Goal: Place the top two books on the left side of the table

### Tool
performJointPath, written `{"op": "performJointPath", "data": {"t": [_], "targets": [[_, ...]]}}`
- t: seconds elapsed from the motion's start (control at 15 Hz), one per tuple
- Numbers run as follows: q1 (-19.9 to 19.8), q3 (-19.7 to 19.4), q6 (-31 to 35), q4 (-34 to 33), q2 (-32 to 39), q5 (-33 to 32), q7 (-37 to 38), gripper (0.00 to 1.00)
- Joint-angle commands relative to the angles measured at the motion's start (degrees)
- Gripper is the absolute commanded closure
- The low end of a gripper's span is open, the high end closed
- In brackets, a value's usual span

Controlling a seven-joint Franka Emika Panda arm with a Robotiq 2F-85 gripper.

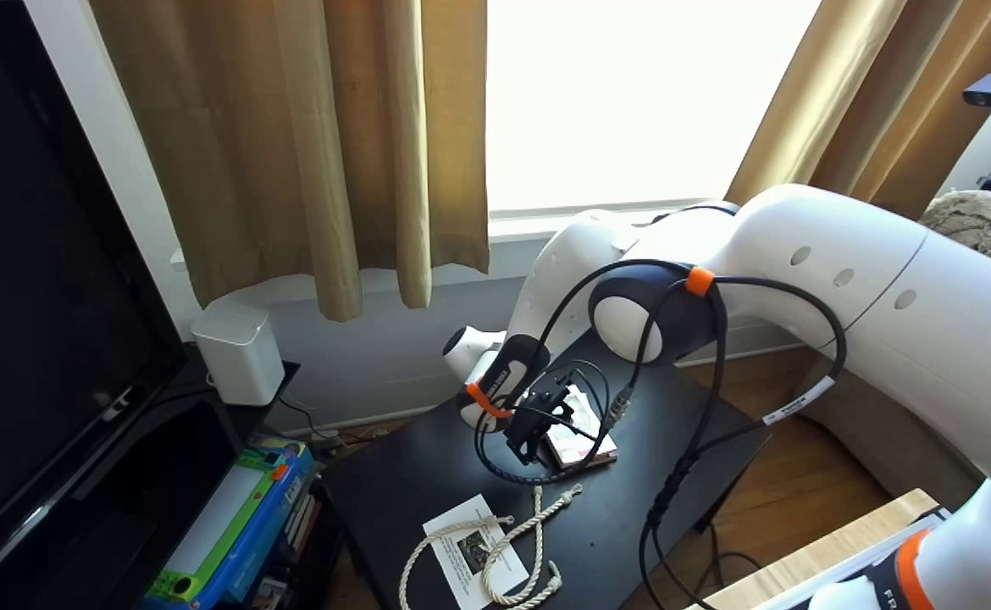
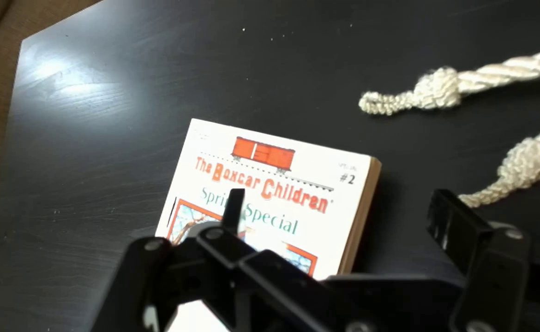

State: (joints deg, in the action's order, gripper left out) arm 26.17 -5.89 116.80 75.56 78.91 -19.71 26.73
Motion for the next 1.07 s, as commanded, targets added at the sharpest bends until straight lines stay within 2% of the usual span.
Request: {"op": "performJointPath", "data": {"t": [0.0, 0.33, 0.73, 0.8, 1.0], "targets": [[0.8, -0.8, -3.5, -4.3, 3.3, -0.6, -1.3, 0.0], [0.7, -1.0, -6.6, -7.6, 5.7, -0.8, -2.5, 0.06], [1.2, -1.4, -9.2, -12.3, 9.3, -1.4, -2.9, 0.0], [1.4, -1.2, -7.9, -7.6, 6.1, -2.3, -2.3, 0.0], [2.3, -1.6, -9.0, -7.7, 6.3, -3.6, -2.0, 0.0]]}}
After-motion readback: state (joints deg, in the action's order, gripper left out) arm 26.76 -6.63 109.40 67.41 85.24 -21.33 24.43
